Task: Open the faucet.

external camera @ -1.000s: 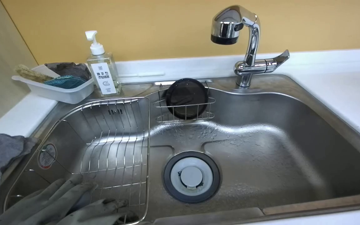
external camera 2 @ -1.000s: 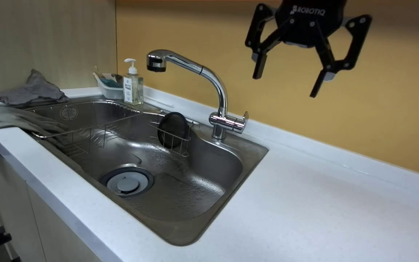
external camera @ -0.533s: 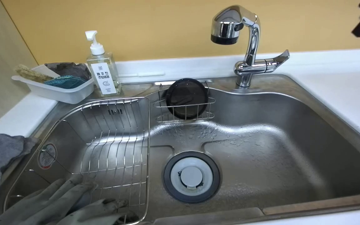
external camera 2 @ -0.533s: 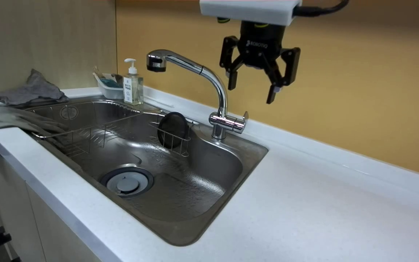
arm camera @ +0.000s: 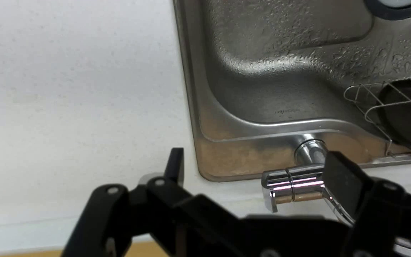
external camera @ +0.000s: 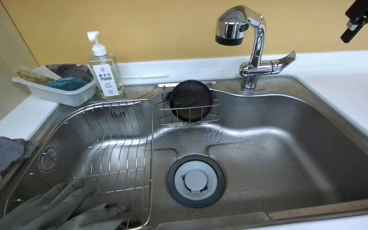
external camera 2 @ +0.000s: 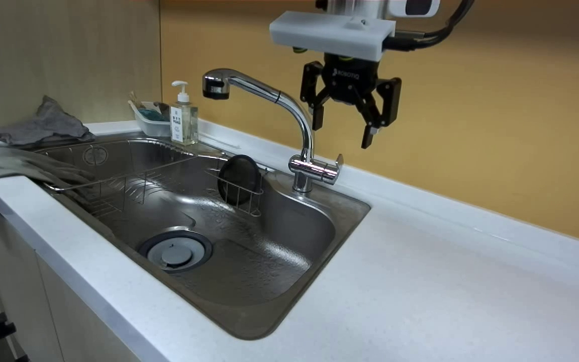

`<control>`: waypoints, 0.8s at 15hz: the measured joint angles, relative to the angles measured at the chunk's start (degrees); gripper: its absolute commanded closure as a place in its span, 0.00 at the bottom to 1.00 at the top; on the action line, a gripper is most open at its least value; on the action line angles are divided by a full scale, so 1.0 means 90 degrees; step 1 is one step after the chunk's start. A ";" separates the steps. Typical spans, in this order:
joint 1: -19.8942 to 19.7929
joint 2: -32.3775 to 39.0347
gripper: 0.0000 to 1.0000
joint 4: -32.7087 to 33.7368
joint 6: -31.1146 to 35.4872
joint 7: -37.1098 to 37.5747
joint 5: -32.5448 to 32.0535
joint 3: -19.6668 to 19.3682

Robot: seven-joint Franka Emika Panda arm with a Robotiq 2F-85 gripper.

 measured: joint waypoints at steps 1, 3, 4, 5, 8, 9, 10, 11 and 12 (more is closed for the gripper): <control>0.0003 0.0032 0.00 -0.0030 0.0191 -0.0016 0.0013 0.0000; 0.0040 0.0187 0.00 -0.0064 0.0673 -0.0029 0.0044 0.0013; 0.0075 0.0307 0.00 -0.0065 0.0936 -0.0035 0.0096 0.0026; 0.0113 0.0442 0.00 -0.0065 0.1212 -0.0051 0.0180 0.0053; 0.0211 0.0902 0.00 -0.0063 0.2053 -0.0052 0.0194 0.0155; 0.0232 0.1058 0.00 -0.0061 0.2319 -0.0051 0.0187 0.0186; 0.0246 0.1209 0.00 -0.0051 0.2560 -0.0050 0.0181 0.0217; 0.0253 0.1356 0.00 -0.0032 0.2766 -0.0050 0.0174 0.0243; 0.0258 0.1499 0.00 -0.0002 0.2943 -0.0050 0.0167 0.0256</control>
